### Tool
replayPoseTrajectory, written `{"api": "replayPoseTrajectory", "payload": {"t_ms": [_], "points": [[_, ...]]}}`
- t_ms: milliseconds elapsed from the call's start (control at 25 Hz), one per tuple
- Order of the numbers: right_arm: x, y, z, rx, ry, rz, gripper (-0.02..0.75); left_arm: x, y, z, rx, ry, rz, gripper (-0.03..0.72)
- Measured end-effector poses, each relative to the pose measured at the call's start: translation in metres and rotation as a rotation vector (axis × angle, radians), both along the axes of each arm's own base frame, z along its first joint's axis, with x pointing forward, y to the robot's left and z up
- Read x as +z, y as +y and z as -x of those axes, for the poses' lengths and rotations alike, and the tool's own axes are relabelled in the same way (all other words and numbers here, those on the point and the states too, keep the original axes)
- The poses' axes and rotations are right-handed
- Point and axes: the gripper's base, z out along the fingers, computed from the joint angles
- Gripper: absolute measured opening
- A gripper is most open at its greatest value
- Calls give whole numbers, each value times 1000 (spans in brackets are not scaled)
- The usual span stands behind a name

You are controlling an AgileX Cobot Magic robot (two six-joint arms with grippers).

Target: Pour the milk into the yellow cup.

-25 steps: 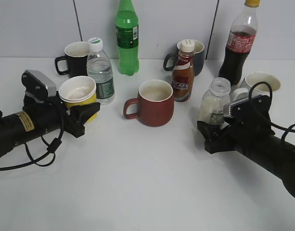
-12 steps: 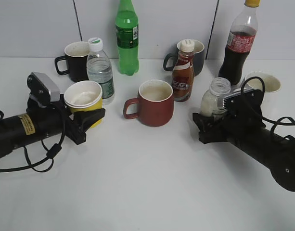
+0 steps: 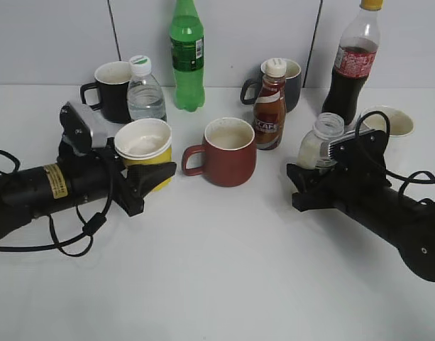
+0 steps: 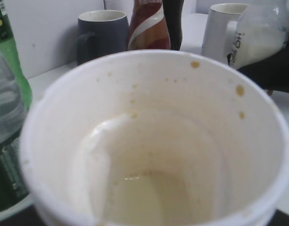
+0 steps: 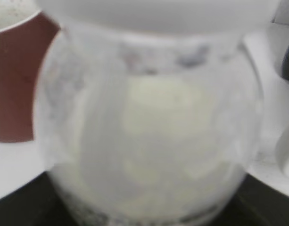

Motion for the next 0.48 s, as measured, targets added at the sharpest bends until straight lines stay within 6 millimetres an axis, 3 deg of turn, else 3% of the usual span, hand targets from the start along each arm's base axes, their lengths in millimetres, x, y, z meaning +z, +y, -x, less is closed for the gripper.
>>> {"api": "replayPoseTrajectory", "payload": {"t_ms": [160,480], "points": [[8,1,6,35,6,8,435,5,-6,3,-9,23,-28,404],[48,9,11,163,-34,55,435,21,-21,13,-86,62,-23,404]]}}
